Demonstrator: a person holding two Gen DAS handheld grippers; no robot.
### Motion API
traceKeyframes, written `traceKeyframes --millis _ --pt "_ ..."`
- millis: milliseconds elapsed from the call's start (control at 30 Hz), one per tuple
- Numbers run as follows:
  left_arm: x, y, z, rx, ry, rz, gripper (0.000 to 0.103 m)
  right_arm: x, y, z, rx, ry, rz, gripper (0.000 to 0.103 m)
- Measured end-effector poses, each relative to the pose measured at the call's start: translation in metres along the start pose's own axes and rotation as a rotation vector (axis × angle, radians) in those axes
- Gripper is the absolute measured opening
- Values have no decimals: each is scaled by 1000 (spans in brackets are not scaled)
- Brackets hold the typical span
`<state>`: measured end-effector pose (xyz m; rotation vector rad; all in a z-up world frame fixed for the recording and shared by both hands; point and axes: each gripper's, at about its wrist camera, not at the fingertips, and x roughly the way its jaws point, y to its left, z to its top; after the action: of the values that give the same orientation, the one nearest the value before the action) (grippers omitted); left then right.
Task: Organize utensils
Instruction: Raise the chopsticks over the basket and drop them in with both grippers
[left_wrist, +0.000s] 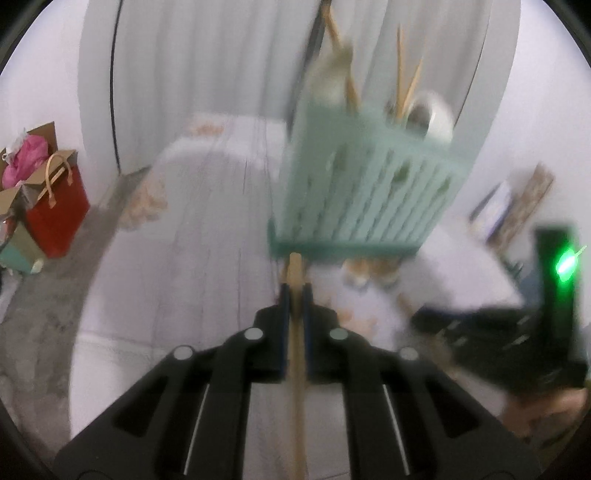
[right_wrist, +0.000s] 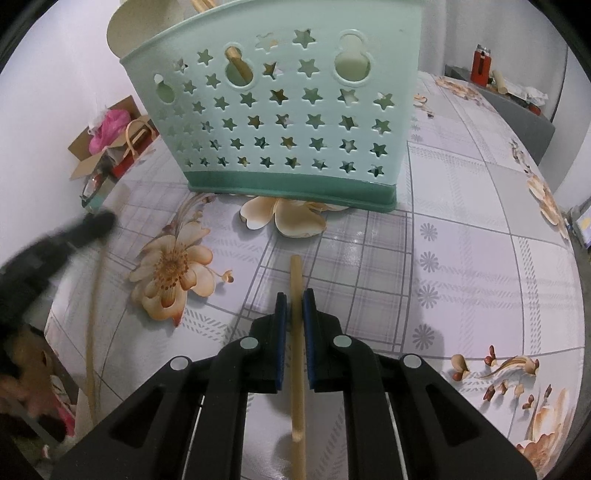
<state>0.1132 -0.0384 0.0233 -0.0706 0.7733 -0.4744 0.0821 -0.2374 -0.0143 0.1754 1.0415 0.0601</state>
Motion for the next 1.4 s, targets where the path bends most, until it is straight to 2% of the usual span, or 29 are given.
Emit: traceKeyframes --millis 200,400,567,733,867,1000,1067,1133,1267,1300,1333,1400 --pt "-50 4 36 -38 -200 -85 5 0 -5 -1 9 -9 33 9" --pt "-82 -4 68 -46 -328 -147 5 1 -10 0 9 -16 57 9" --pt "-103 -21 113 -21 -433 -230 5 1 -14 -2 25 -20 84 9" --pt "-119 -46 157 29 -531 -265 5 1 -19 -2 47 -25 116 9" --pt "-118 -63 182 52 -591 -258 5 2 -20 -2 50 -26 128 9" --pt "-96 -71 189 40 -606 -215 5 3 -22 -2 53 -26 139 9" --pt "-74 -69 187 28 -588 -189 5 3 -23 -2 53 -27 143 9" --pt "-49 -66 182 15 -527 -168 5 3 -24 -2 55 -27 147 9" --pt "-24 -57 162 -31 -417 -163 7 3 -26 -2 59 -25 154 9" --pt "-24 -55 158 -35 -410 -160 20 3 -26 -2 59 -24 154 9" --pt "-25 -51 151 -41 -408 -144 38 3 -26 -2 56 -22 152 9" --pt "-33 -39 140 -53 -422 -106 53 3 -24 -1 47 -18 145 9"
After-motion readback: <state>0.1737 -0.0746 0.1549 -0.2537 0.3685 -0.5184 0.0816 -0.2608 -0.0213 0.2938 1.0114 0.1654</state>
